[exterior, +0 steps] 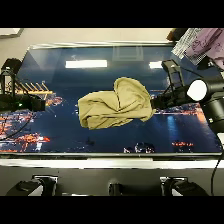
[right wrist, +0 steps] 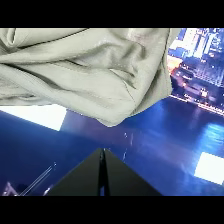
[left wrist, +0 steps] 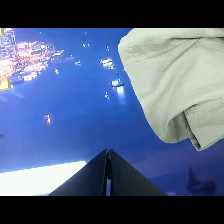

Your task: Fold the clothes and pants, and hang the long-sleeved shirts on hangers.

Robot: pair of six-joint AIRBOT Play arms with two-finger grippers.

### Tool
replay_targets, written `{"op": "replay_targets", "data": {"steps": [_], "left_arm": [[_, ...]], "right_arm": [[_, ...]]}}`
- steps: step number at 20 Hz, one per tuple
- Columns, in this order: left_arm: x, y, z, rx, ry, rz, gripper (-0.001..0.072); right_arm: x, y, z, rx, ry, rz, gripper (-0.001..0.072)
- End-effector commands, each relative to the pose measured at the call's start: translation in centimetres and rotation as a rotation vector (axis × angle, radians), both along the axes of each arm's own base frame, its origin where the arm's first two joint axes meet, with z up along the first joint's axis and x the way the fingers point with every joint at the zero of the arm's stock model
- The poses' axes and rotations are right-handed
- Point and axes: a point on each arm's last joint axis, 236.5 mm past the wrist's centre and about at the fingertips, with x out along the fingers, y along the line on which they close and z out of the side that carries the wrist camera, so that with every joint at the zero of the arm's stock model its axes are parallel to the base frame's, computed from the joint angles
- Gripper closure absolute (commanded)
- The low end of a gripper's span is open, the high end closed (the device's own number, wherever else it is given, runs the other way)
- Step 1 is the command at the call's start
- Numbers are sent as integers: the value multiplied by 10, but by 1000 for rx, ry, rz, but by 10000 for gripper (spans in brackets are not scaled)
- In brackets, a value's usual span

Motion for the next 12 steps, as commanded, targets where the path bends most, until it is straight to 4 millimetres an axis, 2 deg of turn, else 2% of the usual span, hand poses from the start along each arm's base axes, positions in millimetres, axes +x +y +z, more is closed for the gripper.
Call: {"op": "replay_targets", "data": {"steps": [1,10,11,12], "left_arm": [[0,0,0,0,1,1,685],[0,0,0,0,0,1,683],[3,0,1,-1,-11,2,640],[6,0,3,-3,-26,3,469]], "right_arm": [[0,0,0,0,0,2,688],[0,0,0,0,-1,2,688],[0,0,0,0,0,2,688],[0,0,0,0,0,3,688]]}}
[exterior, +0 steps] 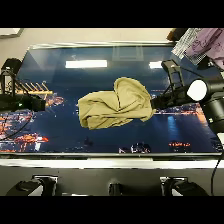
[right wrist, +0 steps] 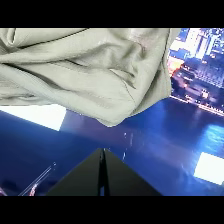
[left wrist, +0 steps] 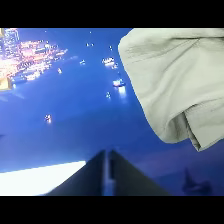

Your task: Fold the clothes and pants, and hang the long-sleeved shirts on hangers.

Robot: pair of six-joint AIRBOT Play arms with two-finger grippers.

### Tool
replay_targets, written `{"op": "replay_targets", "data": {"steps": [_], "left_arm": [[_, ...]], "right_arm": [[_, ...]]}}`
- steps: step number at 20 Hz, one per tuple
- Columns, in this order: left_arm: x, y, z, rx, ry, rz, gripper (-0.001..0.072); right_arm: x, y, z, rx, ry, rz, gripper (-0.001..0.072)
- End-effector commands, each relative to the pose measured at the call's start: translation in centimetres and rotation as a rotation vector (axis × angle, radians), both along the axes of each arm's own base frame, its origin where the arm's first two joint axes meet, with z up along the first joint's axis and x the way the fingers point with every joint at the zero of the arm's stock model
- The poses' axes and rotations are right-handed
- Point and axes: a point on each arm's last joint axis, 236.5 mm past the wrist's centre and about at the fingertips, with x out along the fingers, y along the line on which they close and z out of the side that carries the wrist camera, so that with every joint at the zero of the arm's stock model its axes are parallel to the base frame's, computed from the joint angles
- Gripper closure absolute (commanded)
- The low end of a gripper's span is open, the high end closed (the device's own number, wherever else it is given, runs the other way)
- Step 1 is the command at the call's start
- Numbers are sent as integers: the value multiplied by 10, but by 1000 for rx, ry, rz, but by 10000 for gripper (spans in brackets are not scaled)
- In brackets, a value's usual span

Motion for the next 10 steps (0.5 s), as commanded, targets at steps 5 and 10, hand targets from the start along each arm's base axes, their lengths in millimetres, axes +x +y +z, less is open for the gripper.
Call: {"op": "replay_targets", "data": {"steps": [5,10], "left_arm": [[12,14,-38,-83,80,155,-13],[44,4,-93,-387,153,260,-13]], "right_arm": [[2,1,1,4,-10,-1,688],[7,5,4,33,-29,-24,637]]}}
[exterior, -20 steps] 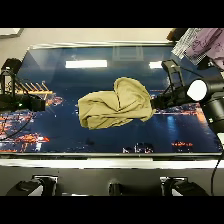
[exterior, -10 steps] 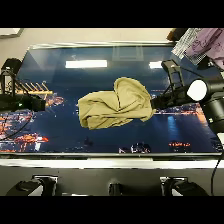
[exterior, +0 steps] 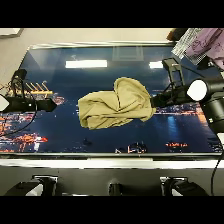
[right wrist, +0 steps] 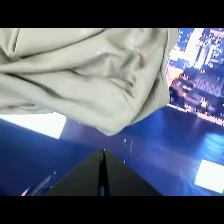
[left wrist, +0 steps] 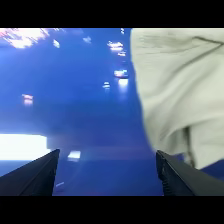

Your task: Fold the clothes and pants, and hang the long-sleeved shirts on hangers.

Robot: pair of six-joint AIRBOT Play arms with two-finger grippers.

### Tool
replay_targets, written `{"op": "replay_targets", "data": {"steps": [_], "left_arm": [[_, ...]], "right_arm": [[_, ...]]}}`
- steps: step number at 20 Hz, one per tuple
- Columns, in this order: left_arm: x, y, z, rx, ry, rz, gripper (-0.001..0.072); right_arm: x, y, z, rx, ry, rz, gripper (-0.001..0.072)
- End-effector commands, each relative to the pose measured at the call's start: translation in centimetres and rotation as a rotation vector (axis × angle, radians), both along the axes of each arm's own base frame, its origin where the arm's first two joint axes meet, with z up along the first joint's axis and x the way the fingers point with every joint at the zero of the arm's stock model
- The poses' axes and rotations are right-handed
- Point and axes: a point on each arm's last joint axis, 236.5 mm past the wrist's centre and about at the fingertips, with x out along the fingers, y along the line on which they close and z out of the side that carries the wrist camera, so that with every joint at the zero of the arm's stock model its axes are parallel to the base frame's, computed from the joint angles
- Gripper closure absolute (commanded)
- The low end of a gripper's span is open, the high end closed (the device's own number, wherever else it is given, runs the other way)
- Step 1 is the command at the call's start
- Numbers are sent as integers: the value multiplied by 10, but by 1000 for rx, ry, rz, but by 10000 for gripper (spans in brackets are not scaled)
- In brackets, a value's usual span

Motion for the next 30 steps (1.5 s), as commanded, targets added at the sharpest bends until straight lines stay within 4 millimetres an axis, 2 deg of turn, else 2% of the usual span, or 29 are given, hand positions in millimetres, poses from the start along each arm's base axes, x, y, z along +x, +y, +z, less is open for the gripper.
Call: {"op": "replay_targets", "data": {"steps": [1,2,3,6,9,11,12,13,14,15,16,21,26,30], "left_arm": [[31,-12,-25,-225,-4,91,-13],[41,-16,-31,-259,-10,102,-13],[52,-18,-38,-286,-18,120,-13],[76,-24,-56,-364,-33,169,-13],[88,-28,-73,-420,-14,210,-13],[98,-32,-80,-441,-10,202,-13],[105,-34,-81,-456,-14,197,-13],[113,-35,-82,-469,-14,203,-13],[121,-36,-84,-477,-14,204,-13],[129,-37,-86,-481,-12,203,-13],[137,-40,-90,-487,-3,194,-13],[155,-69,-124,-542,118,118,-13],[155,-103,-149,-578,194,64,-13],[148,-122,-165,-583,242,59,-4]], "right_arm": [[-4,2,-8,35,39,-58,460],[-10,-1,-25,49,94,-126,178],[-16,-3,-46,73,148,-202,22],[-20,8,-106,217,241,-429,17],[0,38,-141,416,277,-561,17],[16,51,-163,489,298,-609,19],[25,53,-172,508,288,-620,41],[31,53,-178,514,279,-629,118],[33,51,-182,508,272,-632,294],[32,51,-182,498,274,-624,604],[26,50,-181,482,287,-611,685],[-11,33,-163,346,342,-547,687],[-23,30,-147,334,349,-534,687],[-32,30,-146,325,379,-536,687]]}}
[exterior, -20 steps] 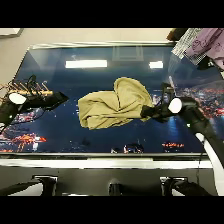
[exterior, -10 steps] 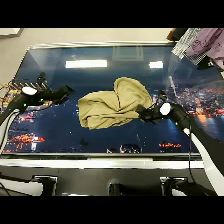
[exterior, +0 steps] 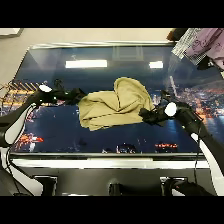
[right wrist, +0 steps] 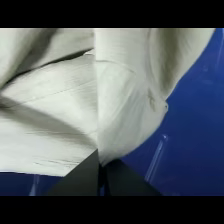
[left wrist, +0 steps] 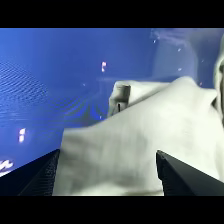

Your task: Fold the clothes and pants, and hang the long-sleeved shirts on hangers.

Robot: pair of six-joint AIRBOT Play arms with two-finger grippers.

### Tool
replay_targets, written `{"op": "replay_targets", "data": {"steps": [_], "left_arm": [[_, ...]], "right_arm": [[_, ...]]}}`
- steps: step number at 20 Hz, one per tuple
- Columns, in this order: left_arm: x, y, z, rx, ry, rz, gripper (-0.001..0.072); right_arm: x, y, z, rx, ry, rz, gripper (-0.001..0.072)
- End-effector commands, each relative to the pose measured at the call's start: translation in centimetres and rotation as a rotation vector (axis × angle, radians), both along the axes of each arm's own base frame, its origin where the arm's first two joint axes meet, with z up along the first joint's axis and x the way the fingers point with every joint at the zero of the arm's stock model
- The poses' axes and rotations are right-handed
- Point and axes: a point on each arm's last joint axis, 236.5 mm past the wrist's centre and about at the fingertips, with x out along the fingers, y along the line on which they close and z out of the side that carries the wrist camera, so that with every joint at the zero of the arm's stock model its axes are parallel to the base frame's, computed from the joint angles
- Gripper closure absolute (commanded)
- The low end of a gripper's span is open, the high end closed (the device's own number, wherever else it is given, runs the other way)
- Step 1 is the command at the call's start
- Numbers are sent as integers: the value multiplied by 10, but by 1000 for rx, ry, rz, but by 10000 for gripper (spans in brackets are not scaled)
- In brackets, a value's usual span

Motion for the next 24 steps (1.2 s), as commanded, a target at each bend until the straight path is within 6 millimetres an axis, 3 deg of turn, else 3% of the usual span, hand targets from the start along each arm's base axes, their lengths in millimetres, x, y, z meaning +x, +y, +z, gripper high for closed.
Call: {"op": "replay_targets", "data": {"steps": [1,2,3,5,7,9,10,12,15,16,18,21,24], "left_arm": [[-7,-17,-15,-16,54,-13,179],[-8,-17,-15,-18,58,-18,610],[-6,-16,-10,-20,47,-23,688],[6,-11,20,-39,-2,-39,690],[27,8,79,-40,-121,-27,691],[42,37,162,-6,-296,11,691],[42,52,209,10,-386,35,692],[25,80,308,42,-575,88,691],[-44,103,441,104,-839,145,690],[-72,104,475,125,-912,155,690],[-138,102,535,177,-1060,172,690],[-226,98,590,316,-1239,220,690],[-287,108,612,451,-1303,340,689]], "right_arm": [[-10,-1,1,-6,34,8,687],[-10,-1,2,-4,33,8,687],[-9,0,5,-1,19,5,687],[4,-5,24,-8,-31,-30,687],[32,-13,64,-53,-143,-27,687],[64,-24,127,-109,-298,-19,688],[79,-29,168,-131,-392,-21,688],[98,-30,259,-141,-606,-1,687],[86,-32,394,-137,-891,25,687],[71,-34,431,-143,-960,37,687],[29,-37,484,-142,-1055,72,687],[-45,-45,517,-124,-1122,100,687],[-110,-53,523,-113,-1125,124,687]]}}
